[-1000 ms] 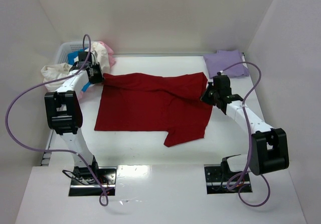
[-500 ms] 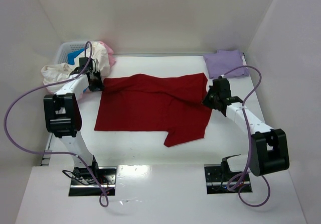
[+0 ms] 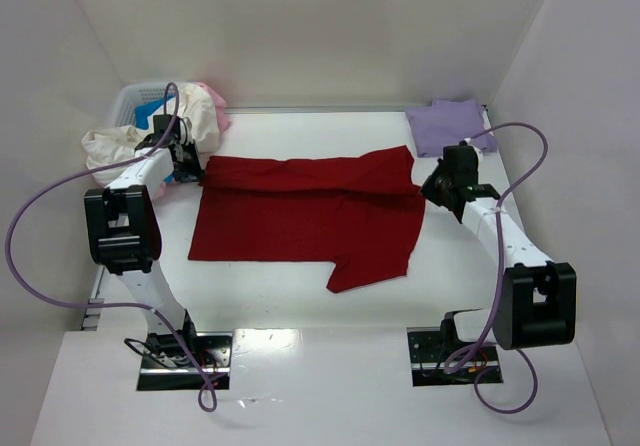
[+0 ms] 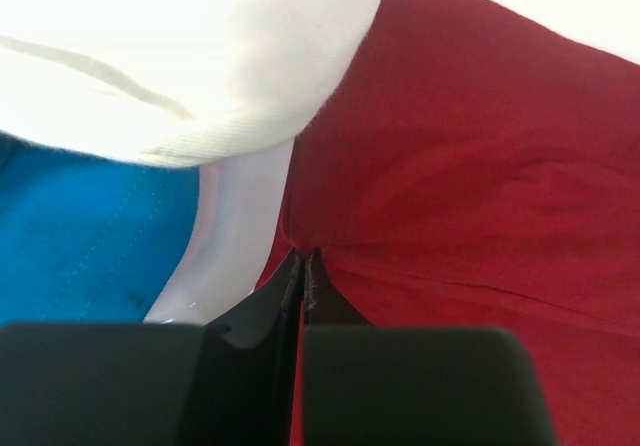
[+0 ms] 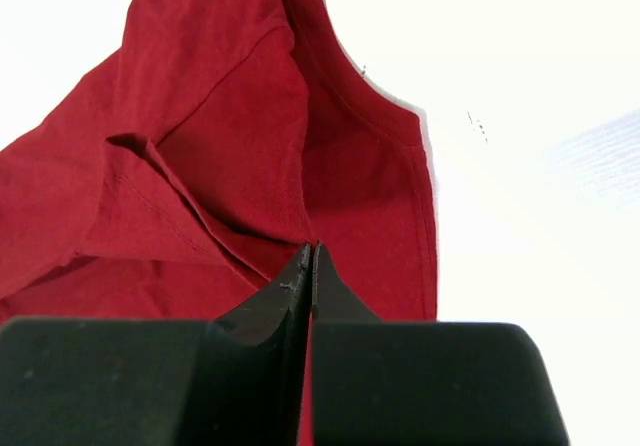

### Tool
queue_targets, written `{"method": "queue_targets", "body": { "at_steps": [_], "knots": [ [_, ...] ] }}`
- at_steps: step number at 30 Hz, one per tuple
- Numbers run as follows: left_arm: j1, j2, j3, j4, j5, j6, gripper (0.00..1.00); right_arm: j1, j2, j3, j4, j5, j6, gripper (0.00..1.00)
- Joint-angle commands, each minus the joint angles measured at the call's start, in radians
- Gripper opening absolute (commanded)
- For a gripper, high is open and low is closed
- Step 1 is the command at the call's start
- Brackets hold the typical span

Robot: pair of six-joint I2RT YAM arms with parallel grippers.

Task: Fold and stack the t-shirts
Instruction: Fold the flattened tshirt in 1/3 of the way

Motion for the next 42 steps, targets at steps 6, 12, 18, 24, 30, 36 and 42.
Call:
{"method": "queue_targets", "body": {
  "at_steps": [6, 12, 18, 24, 30, 36, 42],
  "knots": [
    [0.008, 0.005, 0.026, 0.001, 0.018, 0.016, 0.0, -0.013, -0.008, -0.034, 0.006, -0.05, -0.018, 0.01],
    [0.008, -0.04, 0.013, -0.008, 0.048, 0.016, 0.38, -0.013, -0.039, -0.034, -0.012, -0.059, -0.041, 0.49],
    [0.008, -0.105, 0.073, -0.008, 0.201, 0.048, 0.58, -0.013, -0.039, 0.018, 0.025, -0.09, -0.062, 0.59],
    [-0.073, -0.093, 0.134, 0.117, 0.402, 0.06, 0.7, 0.02, 0.145, 0.141, 0.12, -0.147, -0.085, 0.59],
    [-0.199, 0.061, 0.207, 0.186, 0.423, 0.049, 0.7, 0.108, 0.325, 0.258, 0.189, -0.148, -0.084, 0.59],
    [-0.23, 0.166, 0.239, 0.236, 0.413, 0.029, 0.68, 0.151, 0.472, 0.327, 0.221, -0.157, -0.094, 0.59],
    [-0.26, 0.258, 0.294, 0.213, 0.4, 0.039, 0.68, 0.169, 0.575, 0.383, 0.221, -0.18, -0.107, 0.59]
  ]
}}
